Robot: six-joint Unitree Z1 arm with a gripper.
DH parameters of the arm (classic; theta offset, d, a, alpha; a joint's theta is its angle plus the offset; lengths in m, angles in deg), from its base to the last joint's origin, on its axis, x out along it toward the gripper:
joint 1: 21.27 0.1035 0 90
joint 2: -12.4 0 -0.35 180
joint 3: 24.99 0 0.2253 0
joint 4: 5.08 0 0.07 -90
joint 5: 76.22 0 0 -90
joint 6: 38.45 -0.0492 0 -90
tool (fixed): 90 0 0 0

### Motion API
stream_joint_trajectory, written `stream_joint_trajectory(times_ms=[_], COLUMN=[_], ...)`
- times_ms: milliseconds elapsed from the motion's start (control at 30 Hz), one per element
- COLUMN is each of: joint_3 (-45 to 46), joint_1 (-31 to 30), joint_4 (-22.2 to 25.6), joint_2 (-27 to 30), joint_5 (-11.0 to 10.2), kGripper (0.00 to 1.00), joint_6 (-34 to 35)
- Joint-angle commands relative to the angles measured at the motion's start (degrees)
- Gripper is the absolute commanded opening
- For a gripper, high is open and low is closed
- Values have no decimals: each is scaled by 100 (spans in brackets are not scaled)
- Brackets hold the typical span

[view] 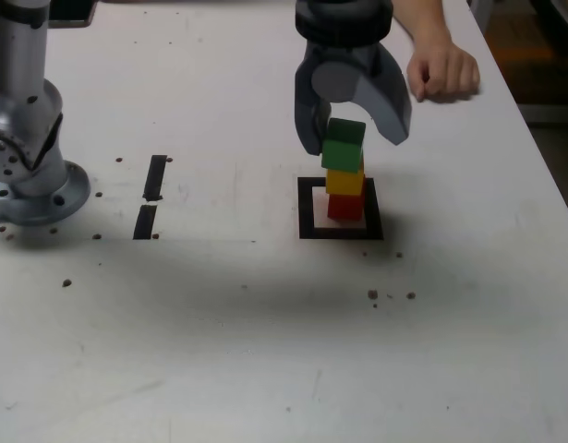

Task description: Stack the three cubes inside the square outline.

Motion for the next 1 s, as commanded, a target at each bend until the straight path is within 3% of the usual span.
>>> stream_joint_trajectory(times_ms=[0, 133, 300, 433, 733, 967], joint_3=[-86, -268, -312, 88, 1397, 2538], joint_1=[-9, -8, 77, 252, 456, 583], joint_4=[56, 390, 1163, 1667, 1633, 696], joint_2=[100, 369, 960, 1392, 1935, 2071], joint_5=[-97, -394, -784, -913, -775, -383], kGripper=[88, 89, 90, 90, 90, 90], joint_6=[22, 75, 263, 524, 861, 892])
